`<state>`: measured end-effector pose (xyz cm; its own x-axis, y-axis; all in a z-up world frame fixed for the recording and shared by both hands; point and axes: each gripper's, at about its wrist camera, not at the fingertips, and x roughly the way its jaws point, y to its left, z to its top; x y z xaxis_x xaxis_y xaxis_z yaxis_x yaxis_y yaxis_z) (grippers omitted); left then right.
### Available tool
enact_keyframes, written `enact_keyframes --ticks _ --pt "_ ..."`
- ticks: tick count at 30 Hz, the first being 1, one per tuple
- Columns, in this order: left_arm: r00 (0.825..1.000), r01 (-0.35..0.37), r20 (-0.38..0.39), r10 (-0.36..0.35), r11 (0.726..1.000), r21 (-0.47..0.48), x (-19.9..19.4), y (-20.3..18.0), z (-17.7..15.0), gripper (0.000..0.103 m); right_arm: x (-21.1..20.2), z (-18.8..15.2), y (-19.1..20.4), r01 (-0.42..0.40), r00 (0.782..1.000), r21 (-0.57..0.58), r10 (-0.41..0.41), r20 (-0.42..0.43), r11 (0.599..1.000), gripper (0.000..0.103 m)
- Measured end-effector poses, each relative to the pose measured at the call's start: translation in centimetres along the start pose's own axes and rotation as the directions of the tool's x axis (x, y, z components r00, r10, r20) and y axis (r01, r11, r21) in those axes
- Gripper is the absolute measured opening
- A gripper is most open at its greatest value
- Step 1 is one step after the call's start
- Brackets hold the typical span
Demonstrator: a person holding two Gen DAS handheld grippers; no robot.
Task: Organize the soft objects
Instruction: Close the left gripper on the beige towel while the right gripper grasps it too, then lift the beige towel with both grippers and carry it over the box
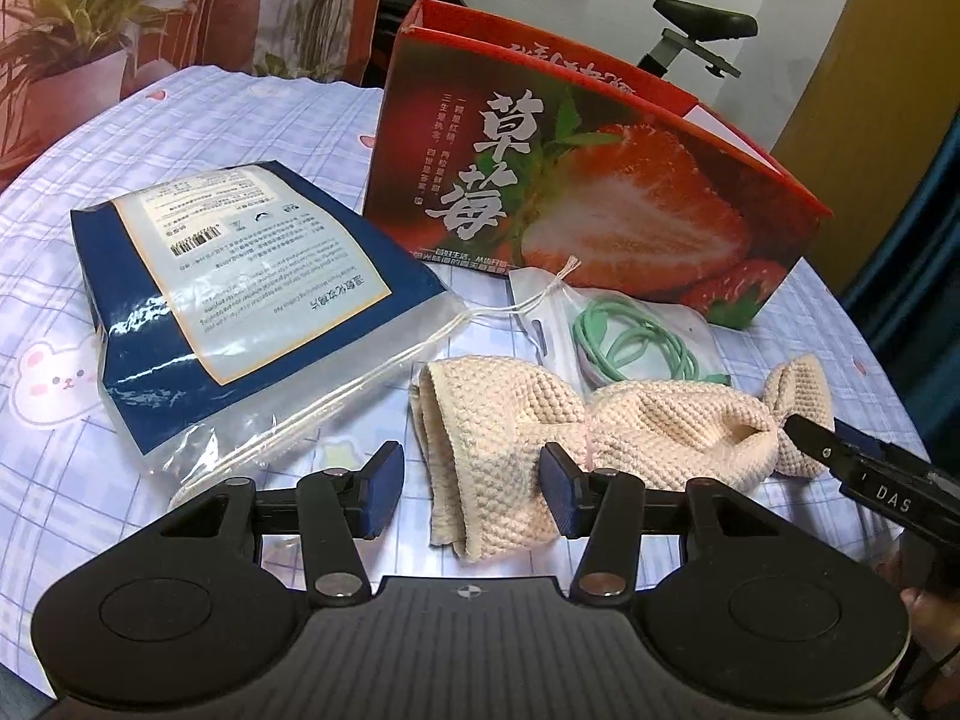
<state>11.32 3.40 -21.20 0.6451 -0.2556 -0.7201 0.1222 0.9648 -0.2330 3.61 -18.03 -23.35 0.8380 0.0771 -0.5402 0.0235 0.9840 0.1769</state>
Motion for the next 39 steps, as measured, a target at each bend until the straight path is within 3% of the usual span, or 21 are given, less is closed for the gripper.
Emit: enact_keyframes --ticks 13,19,22,25,33,39 --pt "1.000 0.003 0.007 -0.004 0.999 0.036 0.2 -0.4 -0.2 0.051 0.0 -0.2 0.2 -0.055 0.998 -0.015 0.055 0.001 0.998 0.040" --pt "1.000 0.029 0.004 -0.029 0.999 0.027 0.1 -0.3 -0.2 0.040 -0.1 -0.2 0.2 -0.070 0.998 -0.019 0.070 0.000 0.997 0.036" --pt "0.998 0.057 0.004 -0.057 0.998 0.015 0.0 -0.2 -0.2 0.024 -0.2 -0.3 0.4 -0.076 0.997 -0.031 0.077 0.003 0.997 0.031" --pt "0.998 0.051 0.023 -0.052 0.998 0.030 -0.5 -0.5 -0.1 0.018 -0.3 -0.3 0.5 -0.080 0.997 -0.043 0.081 0.007 0.996 0.028" --pt "0.996 0.051 0.075 -0.056 0.997 0.064 -2.0 -1.1 0.0 0.014 -1.1 0.0 0.4 -0.091 0.996 -0.031 0.092 0.017 0.995 0.020" --pt "0.993 0.054 0.097 -0.063 0.994 0.090 -2.9 -1.6 0.0 0.014 -2.8 0.6 1.0 -0.150 0.988 0.008 0.150 0.047 0.989 0.017"
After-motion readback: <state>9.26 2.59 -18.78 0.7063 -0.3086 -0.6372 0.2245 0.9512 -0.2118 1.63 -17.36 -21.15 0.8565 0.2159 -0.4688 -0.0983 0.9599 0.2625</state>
